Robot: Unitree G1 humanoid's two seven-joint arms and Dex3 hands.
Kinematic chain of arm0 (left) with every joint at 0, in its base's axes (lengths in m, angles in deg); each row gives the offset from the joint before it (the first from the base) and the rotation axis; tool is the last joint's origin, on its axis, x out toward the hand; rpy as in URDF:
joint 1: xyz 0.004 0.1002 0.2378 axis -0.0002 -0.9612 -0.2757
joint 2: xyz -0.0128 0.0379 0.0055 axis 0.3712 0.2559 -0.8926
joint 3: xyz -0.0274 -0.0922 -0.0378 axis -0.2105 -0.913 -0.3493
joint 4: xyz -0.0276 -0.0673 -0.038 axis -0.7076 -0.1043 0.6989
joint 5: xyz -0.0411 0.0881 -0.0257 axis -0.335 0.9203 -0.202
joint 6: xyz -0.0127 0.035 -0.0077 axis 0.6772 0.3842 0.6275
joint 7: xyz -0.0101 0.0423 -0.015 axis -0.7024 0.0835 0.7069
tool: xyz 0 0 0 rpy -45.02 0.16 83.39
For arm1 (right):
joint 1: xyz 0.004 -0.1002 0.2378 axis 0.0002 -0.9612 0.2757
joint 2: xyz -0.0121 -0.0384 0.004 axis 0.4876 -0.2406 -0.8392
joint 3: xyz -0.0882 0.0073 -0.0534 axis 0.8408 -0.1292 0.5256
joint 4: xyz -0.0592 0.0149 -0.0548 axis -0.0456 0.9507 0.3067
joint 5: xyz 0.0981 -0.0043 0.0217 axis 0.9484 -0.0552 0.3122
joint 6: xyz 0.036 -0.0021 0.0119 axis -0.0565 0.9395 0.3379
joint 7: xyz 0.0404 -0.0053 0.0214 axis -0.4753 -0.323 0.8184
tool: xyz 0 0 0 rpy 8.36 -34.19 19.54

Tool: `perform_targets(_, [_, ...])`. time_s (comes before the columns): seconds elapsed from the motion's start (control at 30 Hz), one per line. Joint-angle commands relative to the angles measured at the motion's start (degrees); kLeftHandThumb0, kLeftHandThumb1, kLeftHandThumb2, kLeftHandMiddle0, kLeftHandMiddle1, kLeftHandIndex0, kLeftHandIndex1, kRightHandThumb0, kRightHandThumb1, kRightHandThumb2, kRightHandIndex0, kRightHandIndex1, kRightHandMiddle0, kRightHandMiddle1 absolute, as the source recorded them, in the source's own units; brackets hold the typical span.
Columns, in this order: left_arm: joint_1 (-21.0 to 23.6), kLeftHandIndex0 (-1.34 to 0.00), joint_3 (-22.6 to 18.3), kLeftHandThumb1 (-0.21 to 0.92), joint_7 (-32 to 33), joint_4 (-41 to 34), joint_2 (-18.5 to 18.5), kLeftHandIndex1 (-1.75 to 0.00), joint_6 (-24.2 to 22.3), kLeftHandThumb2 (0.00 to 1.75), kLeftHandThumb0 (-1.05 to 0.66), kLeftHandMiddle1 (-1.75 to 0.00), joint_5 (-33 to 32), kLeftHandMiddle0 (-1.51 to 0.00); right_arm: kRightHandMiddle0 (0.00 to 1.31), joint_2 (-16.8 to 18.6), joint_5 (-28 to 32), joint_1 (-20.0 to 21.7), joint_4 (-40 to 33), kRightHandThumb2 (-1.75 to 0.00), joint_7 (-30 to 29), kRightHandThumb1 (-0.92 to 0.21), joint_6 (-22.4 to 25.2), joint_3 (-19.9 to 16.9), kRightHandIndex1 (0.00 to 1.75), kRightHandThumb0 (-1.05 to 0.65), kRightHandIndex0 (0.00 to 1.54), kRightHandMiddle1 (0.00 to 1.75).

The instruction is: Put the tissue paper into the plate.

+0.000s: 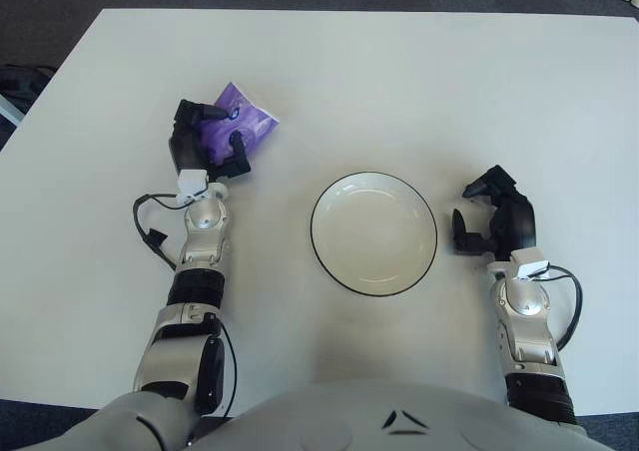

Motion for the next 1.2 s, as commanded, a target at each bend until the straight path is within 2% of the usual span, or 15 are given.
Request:
perform_targets(0.0, [-2.64,-0.79,-0.52,0.1,-1.46,0.08,-1.3,-1.75,-2.49,1.58,-0.57,-1.75,-1.44,-1.4,0.6,-0.11,-0.04,-1.6,2.01,-1.64,-0.51,0.0,1.56,-0.6,1.6,-0.01,0.92,1.75])
perform_targets(0.27, [-3.03,-0.83,-1.42,0.06,-5.22,-2.25,-2.07,-1.75,-1.3,1.63,-0.59,-1.75,-4.2,-1.43,0.6,0.13,0.06,-1.39,2.07,-1.64,-0.72,0.01,2.13,-0.59,1.59,-0.01,0.93,1.75])
perform_targets(0.4, [-3.16,-0.86,-2.54,0.03,-9.08,-3.61,-3.16,-1.75,-0.74,1.67,-0.61,-1.75,-8.57,-1.44,0.6,0.17,0.38,-1.4,1.87,-1.65,-0.53,0.01,2.43,-0.55,1.6,-0.01,0.92,1.75])
perform_targets(0.5, [-2.93,-0.87,-3.82,0.01,-11.77,-5.44,-4.46,-1.75,-2.43,1.69,-0.62,-1.75,-13.37,-1.43,0.61,0.14,0.4,-1.34,1.96,-1.65,-0.5,0.01,2.35,-0.53,1.61,-0.01,0.92,1.75])
perform_targets(0.57, [-2.44,-0.88,-5.58,0.0,-14.57,-6.82,-6.03,-1.75,-4.33,1.71,-0.63,-1.75,-19.36,-1.42,0.61,0.08,0.39,-1.23,2.13,-1.65,-0.48,0.01,2.32,-0.53,1.62,-0.01,0.92,1.75])
perform_targets(0.7, [-1.98,-0.9,-7.81,-0.02,-17.44,-9.53,-8.03,-1.75,-7.46,1.74,-0.64,-1.75,-27.03,-1.4,0.61,0.04,0.56,-1.17,2.25,-1.66,-0.3,0.01,2.19,-0.5,1.61,-0.01,0.92,1.75])
perform_targets(0.87, [-1.79,-0.91,-9.01,-0.03,-18.65,-13.69,-9.91,-1.75,-10.01,1.74,-0.65,-1.75,-32.35,-1.37,0.62,0.02,0.92,-0.92,2.59,-1.66,-0.04,0.02,1.85,-0.46,1.61,-0.01,0.92,1.75])
perform_targets(1.07, [-2.59,-0.91,-8.42,-0.03,-17.84,-20.53,-11.45,-1.75,-12.66,1.75,-0.65,-1.75,-34.71,-1.33,0.62,0.06,0.23,-0.93,2.34,-1.66,-0.47,0.02,2.16,-0.38,1.61,-0.01,0.92,1.75])
perform_targets(1.13, [-2.85,-0.82,-8.39,-0.07,-17.8,-22.04,-11.98,-1.75,-13.3,1.75,-0.33,-1.66,-35.07,-1.16,0.62,0.05,-0.09,-0.95,2.32,-1.66,-0.67,0.01,2.19,-0.38,1.61,-0.01,0.92,1.75])
perform_targets(1.17, [-3.0,-0.8,-8.35,-0.09,-17.76,-22.79,-12.24,-1.75,-13.61,1.75,-0.27,-1.63,-35.22,-1.13,0.62,0.04,-0.23,-0.96,2.31,-1.66,-0.76,0.01,2.18,-0.38,1.61,-0.01,0.92,1.75])
